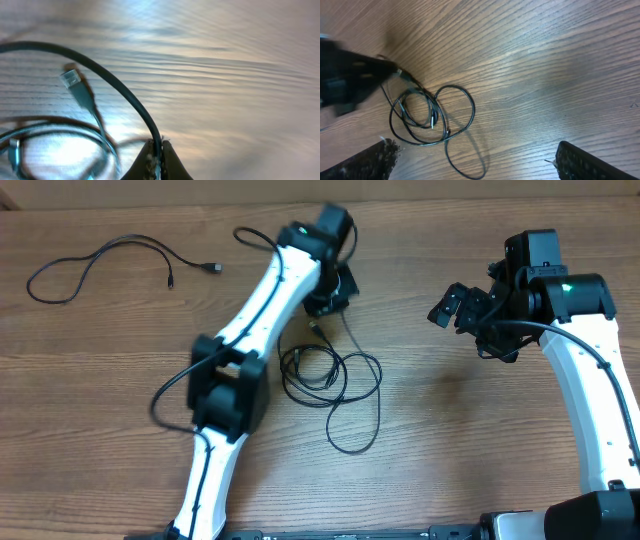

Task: Untangle cables
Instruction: 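Pull the cable with the left gripper to the upper left and release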

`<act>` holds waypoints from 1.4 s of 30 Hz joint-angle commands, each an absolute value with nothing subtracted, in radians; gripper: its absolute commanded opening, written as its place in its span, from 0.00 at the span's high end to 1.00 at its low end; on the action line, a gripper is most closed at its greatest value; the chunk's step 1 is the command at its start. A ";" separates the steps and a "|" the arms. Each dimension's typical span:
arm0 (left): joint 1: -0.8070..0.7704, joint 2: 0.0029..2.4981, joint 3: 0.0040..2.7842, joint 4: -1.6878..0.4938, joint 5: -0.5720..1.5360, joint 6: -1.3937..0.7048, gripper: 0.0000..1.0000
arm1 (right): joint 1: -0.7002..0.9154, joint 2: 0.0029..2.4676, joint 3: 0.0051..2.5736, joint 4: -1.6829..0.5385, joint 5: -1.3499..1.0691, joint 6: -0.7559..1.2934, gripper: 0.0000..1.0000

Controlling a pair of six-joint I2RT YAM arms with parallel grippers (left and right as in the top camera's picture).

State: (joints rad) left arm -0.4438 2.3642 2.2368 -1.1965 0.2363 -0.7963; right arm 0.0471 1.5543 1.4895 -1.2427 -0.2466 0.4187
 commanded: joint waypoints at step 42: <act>-0.176 1.565 2.300 -0.665 0.567 -0.878 0.96 | 0.044 1.555 1.492 -1.240 -0.236 0.422 0.00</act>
State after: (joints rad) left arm -0.2054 1.5745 2.2860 -0.6346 0.5648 -0.9104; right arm 0.0475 1.5543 1.4895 -1.2427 -0.2462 0.4187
